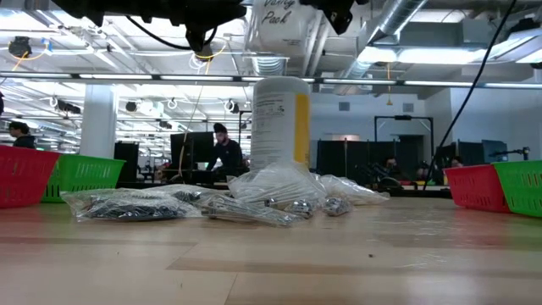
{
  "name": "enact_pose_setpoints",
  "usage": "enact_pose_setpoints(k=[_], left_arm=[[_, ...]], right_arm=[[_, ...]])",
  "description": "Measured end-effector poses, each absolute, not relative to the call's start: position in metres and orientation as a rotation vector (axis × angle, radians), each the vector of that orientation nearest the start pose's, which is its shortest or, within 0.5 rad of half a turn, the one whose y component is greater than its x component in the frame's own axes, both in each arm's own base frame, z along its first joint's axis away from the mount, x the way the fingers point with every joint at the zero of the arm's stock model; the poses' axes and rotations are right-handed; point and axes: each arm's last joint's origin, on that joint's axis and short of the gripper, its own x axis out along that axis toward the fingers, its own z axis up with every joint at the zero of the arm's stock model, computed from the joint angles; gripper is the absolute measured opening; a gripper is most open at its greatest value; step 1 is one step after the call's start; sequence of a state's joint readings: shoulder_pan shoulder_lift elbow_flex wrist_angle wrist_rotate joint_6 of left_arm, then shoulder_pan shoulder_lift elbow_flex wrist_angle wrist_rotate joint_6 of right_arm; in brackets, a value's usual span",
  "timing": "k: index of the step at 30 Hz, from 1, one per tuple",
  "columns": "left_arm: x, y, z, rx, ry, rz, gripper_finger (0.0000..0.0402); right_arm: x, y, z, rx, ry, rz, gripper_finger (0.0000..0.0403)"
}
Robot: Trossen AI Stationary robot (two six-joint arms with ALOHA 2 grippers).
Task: Pick & Place Travel size toiletries
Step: Put the cotton pack into the left red bin
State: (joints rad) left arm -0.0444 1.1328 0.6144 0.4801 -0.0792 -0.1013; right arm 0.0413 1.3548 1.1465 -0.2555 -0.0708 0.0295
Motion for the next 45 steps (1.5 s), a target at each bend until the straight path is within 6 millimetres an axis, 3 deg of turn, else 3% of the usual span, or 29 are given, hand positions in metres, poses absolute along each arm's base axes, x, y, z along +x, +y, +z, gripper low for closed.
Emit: enact_pose_setpoints(k=[8,14,36,45], left_arm=[[0.247,-0.009,0.273,-0.101,0.006,0.035,0.0172],[0.247,-0.005,0.275,-0.102,-0.017,0.047,0.0192],[0.291,0.000,0.257,-0.056,-0.007,-0.006,0.0187],[0.288,0.000,0.265,-0.056,-0.038,-0.008,0.0154]], right_arm=[[0.302,0.016,0.327,0.030,0.457,0.109,0.0000],[0.302,0.016,0.327,0.027,0.456,0.110,0.0000],[0.302,0.016,0.327,0.021,0.453,0.112,0.0000],[0.302,0.016,0.326,0.021,0.463,0.112,0.0000]])
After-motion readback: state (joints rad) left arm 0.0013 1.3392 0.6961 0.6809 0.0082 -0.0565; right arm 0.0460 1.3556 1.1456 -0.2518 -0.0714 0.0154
